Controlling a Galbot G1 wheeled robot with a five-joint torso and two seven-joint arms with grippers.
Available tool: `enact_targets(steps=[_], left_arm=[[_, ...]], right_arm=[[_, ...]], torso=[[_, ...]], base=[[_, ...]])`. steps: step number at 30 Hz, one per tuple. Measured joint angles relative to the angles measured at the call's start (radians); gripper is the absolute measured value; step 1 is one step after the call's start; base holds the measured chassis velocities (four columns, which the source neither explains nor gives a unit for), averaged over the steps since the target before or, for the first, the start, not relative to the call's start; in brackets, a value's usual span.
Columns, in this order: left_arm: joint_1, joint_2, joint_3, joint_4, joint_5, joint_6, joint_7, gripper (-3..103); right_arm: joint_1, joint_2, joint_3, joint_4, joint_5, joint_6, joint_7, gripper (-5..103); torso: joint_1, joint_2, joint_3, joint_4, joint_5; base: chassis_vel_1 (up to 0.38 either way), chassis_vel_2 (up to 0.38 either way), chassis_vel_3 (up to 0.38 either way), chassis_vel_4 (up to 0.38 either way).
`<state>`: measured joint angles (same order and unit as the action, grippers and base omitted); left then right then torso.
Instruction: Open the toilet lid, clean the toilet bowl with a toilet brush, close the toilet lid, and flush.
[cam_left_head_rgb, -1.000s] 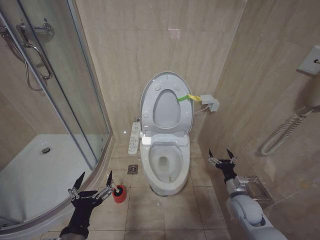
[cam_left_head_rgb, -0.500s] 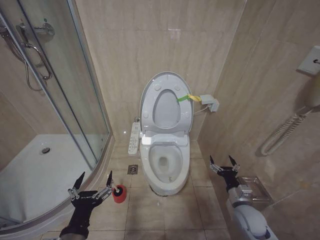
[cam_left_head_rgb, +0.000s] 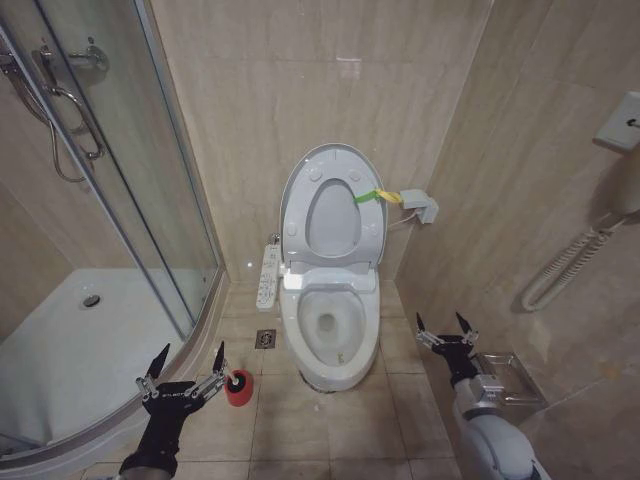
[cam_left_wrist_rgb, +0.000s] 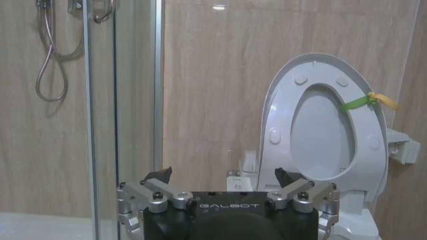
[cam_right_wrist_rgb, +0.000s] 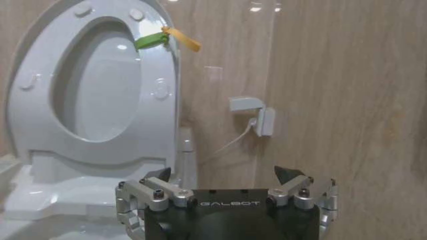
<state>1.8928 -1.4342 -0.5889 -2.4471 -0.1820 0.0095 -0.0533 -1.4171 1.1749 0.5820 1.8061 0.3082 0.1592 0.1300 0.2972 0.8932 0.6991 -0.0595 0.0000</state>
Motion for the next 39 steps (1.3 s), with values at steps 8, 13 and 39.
enact_targets(steps=[8, 13, 39], left_arm=[[0.0, 0.0, 0.0, 0.0, 0.0, 0.0, 0.0, 100], [0.0, 0.0, 0.0, 0.0, 0.0, 0.0, 0.0, 100], [0.0, 0.0, 0.0, 0.0, 0.0, 0.0, 0.0, 100]], right_arm=[[-0.008, 0.005, 0.007, 0.01, 0.016, 0.015, -0.034, 100], [-0.005, 0.01, 0.007, 0.013, 0.025, 0.015, -0.036, 100], [-0.008, 0.021, 0.003, 0.023, 0.026, 0.013, -0.032, 100]], torso=[[0.0, 0.0, 0.0, 0.0, 0.0], [0.0, 0.0, 0.0, 0.0, 0.0], [0.0, 0.0, 0.0, 0.0, 0.0]], base=[[0.0, 0.0, 0.0, 0.0], [0.0, 0.0, 0.0, 0.0], [0.0, 0.0, 0.0, 0.0]])
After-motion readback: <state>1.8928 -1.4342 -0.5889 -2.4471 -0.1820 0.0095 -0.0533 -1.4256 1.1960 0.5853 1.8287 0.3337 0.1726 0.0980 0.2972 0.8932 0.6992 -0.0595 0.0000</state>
